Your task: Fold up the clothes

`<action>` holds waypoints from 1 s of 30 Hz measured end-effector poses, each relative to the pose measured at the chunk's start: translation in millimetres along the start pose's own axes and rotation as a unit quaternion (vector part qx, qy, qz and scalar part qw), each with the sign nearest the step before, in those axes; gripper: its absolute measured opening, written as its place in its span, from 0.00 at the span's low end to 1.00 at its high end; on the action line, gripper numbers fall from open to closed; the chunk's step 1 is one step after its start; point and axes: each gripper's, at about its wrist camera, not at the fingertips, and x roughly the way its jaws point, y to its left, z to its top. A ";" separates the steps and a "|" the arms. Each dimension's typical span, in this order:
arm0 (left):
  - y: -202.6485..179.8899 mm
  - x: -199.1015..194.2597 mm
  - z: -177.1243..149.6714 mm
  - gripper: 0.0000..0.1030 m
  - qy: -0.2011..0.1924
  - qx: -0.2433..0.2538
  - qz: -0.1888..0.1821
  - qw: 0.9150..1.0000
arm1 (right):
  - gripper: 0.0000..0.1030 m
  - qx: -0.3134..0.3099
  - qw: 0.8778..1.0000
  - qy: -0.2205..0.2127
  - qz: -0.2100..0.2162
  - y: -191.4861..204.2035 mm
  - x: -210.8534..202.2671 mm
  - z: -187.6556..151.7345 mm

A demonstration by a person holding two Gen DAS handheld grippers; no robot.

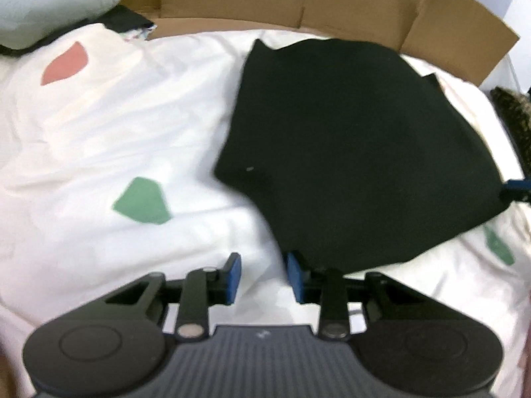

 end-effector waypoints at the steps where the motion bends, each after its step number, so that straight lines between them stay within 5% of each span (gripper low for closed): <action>1: 2.7 -2.6 0.3 0.26 -0.003 -0.005 0.001 1.000 | 0.48 0.001 1.000 -0.006 -0.003 0.3 -3.0 -0.3; 8: -3.9 -19.7 8.9 0.26 -0.046 -0.013 -0.032 0.998 | 0.48 -0.021 0.999 -0.032 0.021 17.1 -5.4 1.0; 16: -50.8 -3.5 7.3 0.28 -0.046 0.035 -0.081 0.995 | 0.47 -0.053 0.997 -0.034 0.036 38.3 4.3 0.7; 20: -70.7 13.9 -3.8 0.28 -0.027 0.102 -0.050 0.993 | 0.47 -0.089 0.996 -0.015 0.021 46.4 15.9 -5.9; 30: -58.9 5.7 -10.0 0.28 -0.017 0.090 -0.038 0.995 | 0.46 -0.058 0.998 -0.002 0.021 36.3 1.5 -7.2</action>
